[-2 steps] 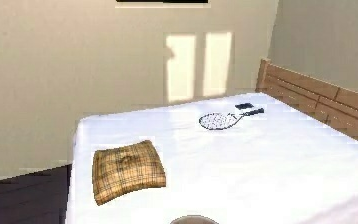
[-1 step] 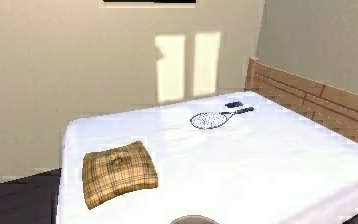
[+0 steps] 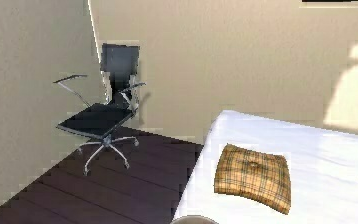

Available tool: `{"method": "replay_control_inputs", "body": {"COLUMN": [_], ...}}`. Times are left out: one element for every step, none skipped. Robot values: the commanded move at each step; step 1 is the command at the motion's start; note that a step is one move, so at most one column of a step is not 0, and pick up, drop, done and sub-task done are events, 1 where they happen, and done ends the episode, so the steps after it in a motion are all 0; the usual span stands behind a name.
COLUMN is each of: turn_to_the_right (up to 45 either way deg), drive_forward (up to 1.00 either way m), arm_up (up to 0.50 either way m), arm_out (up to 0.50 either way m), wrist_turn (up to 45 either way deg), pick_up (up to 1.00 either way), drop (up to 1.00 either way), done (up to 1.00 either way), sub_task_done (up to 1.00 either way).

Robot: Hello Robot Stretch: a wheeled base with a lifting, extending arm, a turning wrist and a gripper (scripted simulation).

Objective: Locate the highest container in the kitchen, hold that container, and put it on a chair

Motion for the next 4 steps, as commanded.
{"method": "replay_control_inputs", "body": {"turn_to_the_right": [-9.0, 45.0, 18.0, -45.0], "drive_forward": [0.00, 0.00, 0.00, 0.00], "arm_up": [0.00, 0.00, 0.00, 0.00], "arm_out": [0.00, 0.00, 0.00, 0.00], "wrist_turn": [0.0, 0.0, 0.0, 0.0], "pick_up": [0.00, 0.00, 0.00, 0.00], "drop": [0.00, 0.00, 0.00, 0.00], "done": [0.00, 0.00, 0.00, 0.00], "sub_task_done": [0.00, 0.00, 0.00, 0.00]}}
